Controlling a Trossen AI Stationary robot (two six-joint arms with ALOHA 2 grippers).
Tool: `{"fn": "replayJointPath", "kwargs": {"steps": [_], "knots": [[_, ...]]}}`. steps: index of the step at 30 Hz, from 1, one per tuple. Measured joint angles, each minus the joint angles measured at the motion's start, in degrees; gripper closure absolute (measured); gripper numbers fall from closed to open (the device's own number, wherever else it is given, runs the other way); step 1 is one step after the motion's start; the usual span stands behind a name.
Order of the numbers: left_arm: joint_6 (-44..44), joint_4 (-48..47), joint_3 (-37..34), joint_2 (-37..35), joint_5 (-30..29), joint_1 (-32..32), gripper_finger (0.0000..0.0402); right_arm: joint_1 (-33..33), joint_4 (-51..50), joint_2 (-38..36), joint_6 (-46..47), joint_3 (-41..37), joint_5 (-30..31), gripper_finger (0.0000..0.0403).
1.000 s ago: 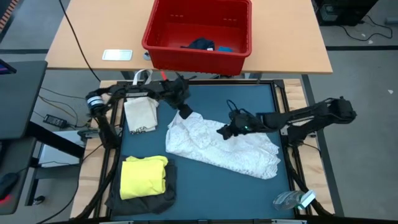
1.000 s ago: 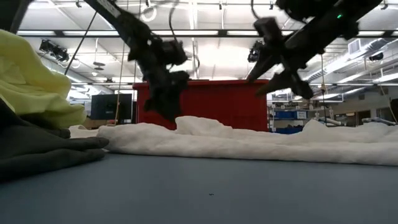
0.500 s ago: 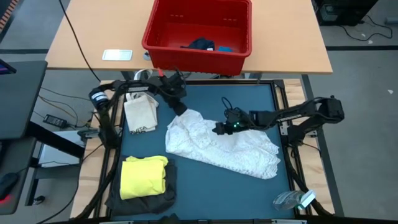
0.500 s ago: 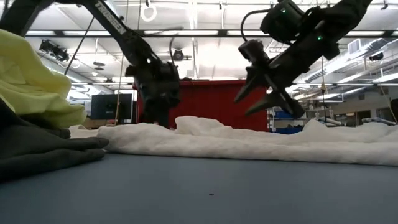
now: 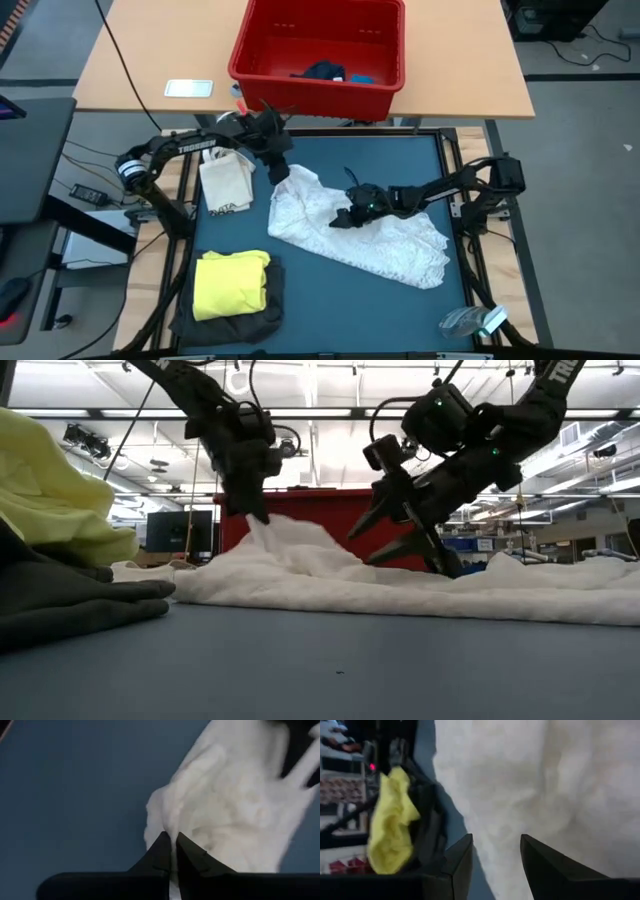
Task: Fold laundry
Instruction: Fold the white blouse
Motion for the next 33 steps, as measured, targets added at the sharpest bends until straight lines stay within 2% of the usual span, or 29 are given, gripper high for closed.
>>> {"fn": "replayJointPath", "kwargs": {"steps": [5,9,12,16,19,21,27,30,33], "knots": [[0.7,-1.4,-0.4,2.2,-5.8,-0.6,0.0387,0.7,-4.5,1.2,-4.1,0.1,6.3,0.0243],[-0.7,-0.2,-0.3,3.4,-6.9,-0.6,0.0387,-0.1,-4.1,2.0,-6.5,0.1,10.1,0.0261],[-1.6,-0.6,-0.3,3.6,-7.1,-0.6,0.0387,-0.8,-3.6,2.3,-9.5,0.6,10.0,0.0301],[-2.7,-3.3,-0.3,3.6,-7.2,-0.8,0.0387,-1.2,-4.2,2.0,-14.0,1.9,3.5,0.0387],[-2.7,-8.0,-0.3,3.6,-7.2,-0.9,0.0387,-1.0,-5.7,-1.0,-13.8,2.8,2.4,0.0394],[-1.7,-9.9,-0.9,3.6,-7.1,-1.2,0.0382,-1.1,-7.9,-4.0,-14.5,3.1,4.4,0.0397],[-3.5,-2.6,-10.4,2.9,-7.1,-1.2,0.0363,-4.5,-18.8,-10.9,-19.4,3.6,16.7,0.0399],[-5.8,1.1,-14.1,2.9,-6.9,-1.2,0.0347,-6.9,-19.3,-11.4,-24.4,3.6,18.7,0.0400],[-6.8,1.2,-13.6,2.6,-6.6,-1.2,0.0323,-8.8,-19.4,-11.4,-29.8,3.7,19.1,0.0400]]}}
